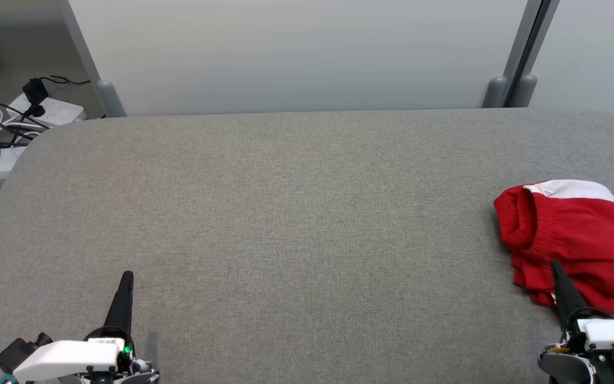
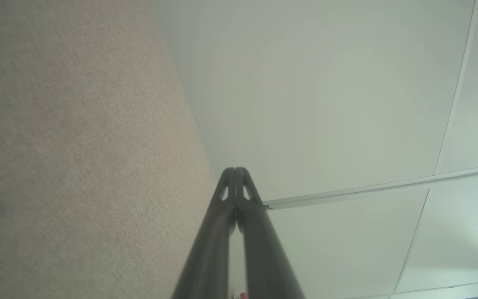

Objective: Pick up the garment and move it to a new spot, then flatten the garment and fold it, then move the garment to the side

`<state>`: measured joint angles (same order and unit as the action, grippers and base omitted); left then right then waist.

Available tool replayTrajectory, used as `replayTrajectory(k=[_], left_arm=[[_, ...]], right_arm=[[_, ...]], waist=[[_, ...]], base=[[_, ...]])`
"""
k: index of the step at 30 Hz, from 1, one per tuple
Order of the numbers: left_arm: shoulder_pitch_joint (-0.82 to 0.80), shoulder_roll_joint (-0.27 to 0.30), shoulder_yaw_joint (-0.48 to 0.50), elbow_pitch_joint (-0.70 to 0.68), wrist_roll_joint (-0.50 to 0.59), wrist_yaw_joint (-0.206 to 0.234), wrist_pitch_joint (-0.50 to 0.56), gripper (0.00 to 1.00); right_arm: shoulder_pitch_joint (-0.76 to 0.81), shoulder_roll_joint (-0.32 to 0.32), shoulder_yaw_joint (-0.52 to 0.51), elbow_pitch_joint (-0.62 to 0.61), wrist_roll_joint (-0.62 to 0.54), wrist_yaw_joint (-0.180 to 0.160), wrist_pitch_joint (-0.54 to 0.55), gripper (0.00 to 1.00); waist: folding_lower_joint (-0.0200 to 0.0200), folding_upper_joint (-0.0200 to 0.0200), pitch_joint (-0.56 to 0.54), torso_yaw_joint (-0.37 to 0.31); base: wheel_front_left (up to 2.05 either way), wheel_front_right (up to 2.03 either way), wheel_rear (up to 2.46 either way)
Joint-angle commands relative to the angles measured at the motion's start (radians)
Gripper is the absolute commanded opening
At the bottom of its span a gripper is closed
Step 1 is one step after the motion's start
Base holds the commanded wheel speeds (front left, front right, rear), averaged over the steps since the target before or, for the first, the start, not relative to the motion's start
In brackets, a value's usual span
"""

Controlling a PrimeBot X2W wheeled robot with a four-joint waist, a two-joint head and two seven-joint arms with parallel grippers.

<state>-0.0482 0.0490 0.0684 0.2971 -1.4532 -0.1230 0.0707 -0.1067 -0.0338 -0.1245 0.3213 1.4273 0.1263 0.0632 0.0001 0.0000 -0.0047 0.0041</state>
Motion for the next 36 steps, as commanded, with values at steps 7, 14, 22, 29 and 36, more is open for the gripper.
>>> replayTrajectory(k=[7, 14, 22, 29, 36], left_arm=[[-0.056, 0.005, 0.039, -0.043, -0.09, -0.007, 0.025, 0.0], [-0.06, 0.001, 0.046, -0.052, -0.155, -0.008, 0.043, 0.0], [-0.06, 0.001, 0.046, -0.052, -0.155, -0.008, 0.043, 0.0], [-0.06, 0.001, 0.046, -0.052, -0.155, -0.008, 0.043, 0.0], [-0.06, 0.001, 0.046, -0.052, -0.155, -0.008, 0.043, 0.0]], right_arm=[[-0.006, -0.015, 0.012, -0.059, 0.104, 0.004, 0.032, 0.0], [-0.001, -0.016, 0.011, -0.077, 0.182, 0.004, 0.05, 0.0], [-0.001, -0.016, 0.011, -0.077, 0.182, 0.004, 0.05, 0.0], [-0.001, -0.016, 0.011, -0.077, 0.182, 0.004, 0.05, 0.0], [-0.001, -0.016, 0.011, -0.077, 0.182, 0.004, 0.05, 0.0]], waist=[[0.0, 0.0, 0.004, -0.002], [0.0, 0.0, 0.008, -0.004], [0.0, 0.0, 0.008, -0.004], [0.0, 0.0, 0.008, -0.004], [0.0, 0.0, 0.008, -0.004]], base=[[0.0, 0.0, 0.0], [0.0, 0.0, 0.0], [0.0, 0.0, 0.0], [0.0, 0.0, 0.0], [0.0, 0.0, 0.0]])
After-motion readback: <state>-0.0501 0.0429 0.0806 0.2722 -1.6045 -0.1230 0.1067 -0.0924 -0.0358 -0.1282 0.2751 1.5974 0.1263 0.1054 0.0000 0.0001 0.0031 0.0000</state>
